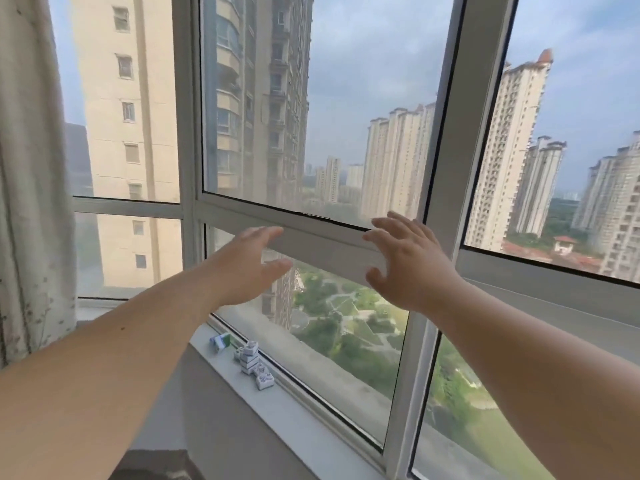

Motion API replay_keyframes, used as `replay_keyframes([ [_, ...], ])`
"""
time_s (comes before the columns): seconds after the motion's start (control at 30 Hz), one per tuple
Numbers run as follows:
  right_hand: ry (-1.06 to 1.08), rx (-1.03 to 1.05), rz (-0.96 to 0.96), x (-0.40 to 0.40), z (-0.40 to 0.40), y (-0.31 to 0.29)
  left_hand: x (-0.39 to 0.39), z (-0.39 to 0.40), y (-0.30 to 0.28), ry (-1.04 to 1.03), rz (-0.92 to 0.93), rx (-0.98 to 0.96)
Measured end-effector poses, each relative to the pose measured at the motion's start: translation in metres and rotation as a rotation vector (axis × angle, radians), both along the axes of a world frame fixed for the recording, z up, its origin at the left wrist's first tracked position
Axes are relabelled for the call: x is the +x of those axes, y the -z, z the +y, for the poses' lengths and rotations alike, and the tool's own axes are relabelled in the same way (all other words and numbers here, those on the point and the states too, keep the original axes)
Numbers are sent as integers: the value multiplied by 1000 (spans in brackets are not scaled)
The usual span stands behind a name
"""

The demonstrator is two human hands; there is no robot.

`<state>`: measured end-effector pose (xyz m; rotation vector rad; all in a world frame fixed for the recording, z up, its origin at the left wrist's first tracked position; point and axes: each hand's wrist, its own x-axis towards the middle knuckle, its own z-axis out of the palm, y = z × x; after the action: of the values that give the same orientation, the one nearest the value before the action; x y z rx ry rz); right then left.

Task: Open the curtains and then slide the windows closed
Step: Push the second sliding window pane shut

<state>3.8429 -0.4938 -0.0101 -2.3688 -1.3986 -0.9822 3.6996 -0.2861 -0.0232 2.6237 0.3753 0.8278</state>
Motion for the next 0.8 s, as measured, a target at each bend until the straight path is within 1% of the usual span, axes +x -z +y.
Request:
replay_keyframes([
  [0.17, 49, 99, -80, 42, 36, -20, 53, 39, -17, 28, -79, -59],
  [0.27, 58, 69, -96, 60, 66, -22, 80, 52, -16, 46, -94, -34],
  [0.4, 74, 6, -171, 80, 89, -31, 108, 78, -20, 89, -81, -6],
  [0.53, 157, 18, -249, 98, 102, -52, 147, 117, -34, 85, -83, -19],
  [0.63, 228, 88, -251, 107, 111, -58, 184, 145, -42, 83, -73, -41],
  [0.8, 362, 57, -272, 125, 145, -65, 237, 180, -53, 62, -72, -29],
])
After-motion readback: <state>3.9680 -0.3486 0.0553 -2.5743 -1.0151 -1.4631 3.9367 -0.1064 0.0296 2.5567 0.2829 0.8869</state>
